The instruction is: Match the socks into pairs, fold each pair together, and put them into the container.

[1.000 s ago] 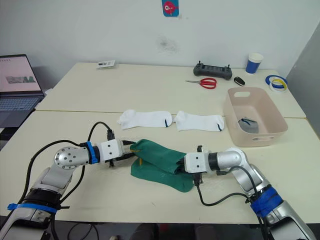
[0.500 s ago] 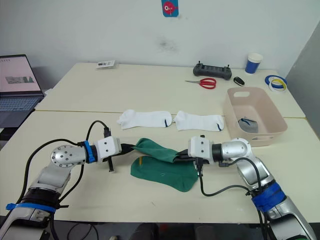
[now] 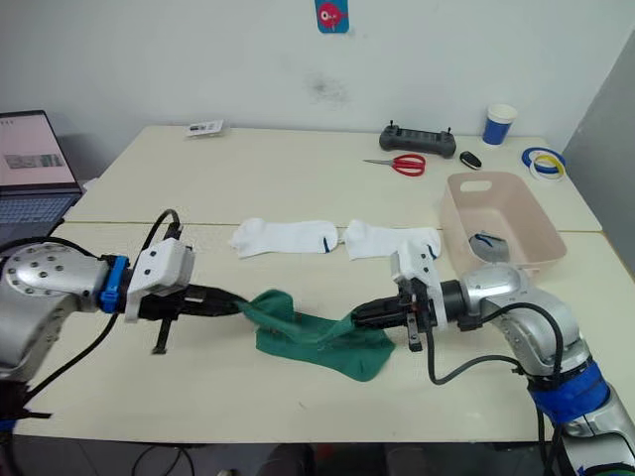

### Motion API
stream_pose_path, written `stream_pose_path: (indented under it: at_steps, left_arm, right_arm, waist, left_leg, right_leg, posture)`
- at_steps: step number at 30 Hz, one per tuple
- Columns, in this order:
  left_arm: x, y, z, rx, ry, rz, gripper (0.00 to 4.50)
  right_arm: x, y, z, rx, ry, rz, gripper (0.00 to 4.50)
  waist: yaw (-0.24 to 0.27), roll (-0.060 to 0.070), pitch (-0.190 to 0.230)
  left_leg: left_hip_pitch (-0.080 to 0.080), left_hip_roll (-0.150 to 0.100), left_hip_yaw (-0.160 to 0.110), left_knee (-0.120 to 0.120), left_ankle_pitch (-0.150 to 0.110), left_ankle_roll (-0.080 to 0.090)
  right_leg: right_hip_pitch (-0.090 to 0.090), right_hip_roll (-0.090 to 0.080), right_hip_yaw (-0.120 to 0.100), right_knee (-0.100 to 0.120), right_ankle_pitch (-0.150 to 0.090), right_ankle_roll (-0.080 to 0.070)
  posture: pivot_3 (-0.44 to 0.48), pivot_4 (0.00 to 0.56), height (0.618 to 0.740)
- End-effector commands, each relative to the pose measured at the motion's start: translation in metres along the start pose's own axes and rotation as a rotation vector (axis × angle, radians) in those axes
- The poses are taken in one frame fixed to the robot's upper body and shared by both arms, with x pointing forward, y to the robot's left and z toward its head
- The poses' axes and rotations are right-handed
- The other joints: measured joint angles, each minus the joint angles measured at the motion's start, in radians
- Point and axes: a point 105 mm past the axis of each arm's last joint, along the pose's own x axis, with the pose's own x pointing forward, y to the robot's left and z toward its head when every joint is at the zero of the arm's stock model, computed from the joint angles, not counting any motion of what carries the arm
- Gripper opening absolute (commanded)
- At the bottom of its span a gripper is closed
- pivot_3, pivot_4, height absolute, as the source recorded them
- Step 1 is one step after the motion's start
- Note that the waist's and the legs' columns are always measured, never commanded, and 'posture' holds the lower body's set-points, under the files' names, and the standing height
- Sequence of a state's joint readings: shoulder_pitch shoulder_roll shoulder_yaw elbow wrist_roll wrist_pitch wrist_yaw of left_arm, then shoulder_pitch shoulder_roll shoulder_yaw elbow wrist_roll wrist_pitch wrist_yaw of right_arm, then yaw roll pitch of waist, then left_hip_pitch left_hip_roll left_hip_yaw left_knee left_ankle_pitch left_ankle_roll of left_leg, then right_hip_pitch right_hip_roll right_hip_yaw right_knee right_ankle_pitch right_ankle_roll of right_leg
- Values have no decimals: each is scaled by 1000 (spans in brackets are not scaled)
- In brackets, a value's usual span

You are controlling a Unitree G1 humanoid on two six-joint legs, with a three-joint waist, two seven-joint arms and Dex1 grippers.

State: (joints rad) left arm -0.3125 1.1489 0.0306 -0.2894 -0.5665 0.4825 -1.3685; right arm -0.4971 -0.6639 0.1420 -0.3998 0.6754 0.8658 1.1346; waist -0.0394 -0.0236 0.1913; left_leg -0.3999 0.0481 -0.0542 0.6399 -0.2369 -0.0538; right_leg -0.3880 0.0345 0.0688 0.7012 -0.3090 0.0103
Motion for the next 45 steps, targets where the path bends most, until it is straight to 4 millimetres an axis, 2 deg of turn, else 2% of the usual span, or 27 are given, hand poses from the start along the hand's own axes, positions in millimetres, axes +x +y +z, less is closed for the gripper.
stream_pose_path:
  at_steps: [1, 7, 14, 24, 31, 32, 35, 40, 43, 45]
  left_arm:
    - [-2, -14, 10, -74, -3, -64, 18]
    - [4, -26, -15, -169, 62, -109, 18]
    - [8, -13, -43, -206, 143, -52, 18]
    - [26, 16, -42, -245, 146, -14, 18]
    - [43, 32, -49, -228, 144, 23, 18]
    - [44, 37, -46, -218, 120, 42, 231]
    - [44, 46, -38, -234, 52, 76, 1027]
    - [33, 67, -39, -269, -11, 201, 2651]
    - [29, 72, -39, -296, -60, 253, 3649]
    - [28, 73, -39, -297, -88, 277, 4314]
  right_arm:
    - [-5, 16, 1, 83, -13, 37, 0]
    - [-3, 28, -27, 235, -9, 18, 0]
    - [-5, 7, -41, 277, 4, -85, 0]
    - [0, -15, -37, 269, 21, -125, 0]
    - [-1, -34, -46, 240, 51, -191, 0]
    - [-1, -35, -45, 237, 48, -196, 0]
    - [-3, -40, -44, 232, 37, -213, 696]
    - [-17, -57, -45, 204, 31, -317, 2448]
    - [-26, -69, -41, 187, 5, -391, 3535]
    - [-30, -72, -40, 176, -7, -419, 3565]
  waist:
    - [1, 0, 0]
    - [1, 0, 0]
    - [-1, 0, 0]
    - [-1, 0, 0]
    - [0, 0, 0]
    - [0, 0, 0]
    - [1, 0, 0]
    - [0, 0, 0]
    - [0, 0, 0]
    - [1, 0, 0]
  left_leg:
    - [0, 0, 0, 0, 0, 0]
    - [0, 0, 1, 0, 0, 0]
    - [0, 0, 2, 0, 0, 0]
    - [-1, 0, 2, 0, 0, 1]
    - [-2, 0, 2, 0, -1, 1]
    - [-2, 0, 2, 0, -1, 1]
    - [-2, 0, 1, 0, -1, 1]
    - [-2, 0, 2, 0, -1, 1]
    - [-2, 0, 1, 0, -1, 1]
    - [-2, 0, 1, 0, -1, 1]
  right_leg:
    - [0, 0, 0, 0, 0, 0]
    - [0, 2, 1, -1, 0, 0]
    - [-1, 3, 2, -1, 0, 0]
    - [-1, 4, 2, -3, 0, 0]
    - [-1, 4, 2, -3, 0, 0]
    - [-1, 4, 2, -3, 0, 0]
    - [-1, 4, 2, -3, 0, 0]
    - [-1, 4, 2, -3, 0, 0]
    - [-1, 4, 2, -3, 0, 0]
    - [-1, 4, 2, -3, 0, 0]
  posture:
    - [0, 150, 740]
    - [0, 150, 740]
    - [0, 150, 740]
    - [0, 150, 740]
    - [0, 150, 740]
    - [0, 150, 740]
    - [0, 150, 740]
    - [0, 150, 740]
    - [0, 150, 740]
    - [0, 150, 740]
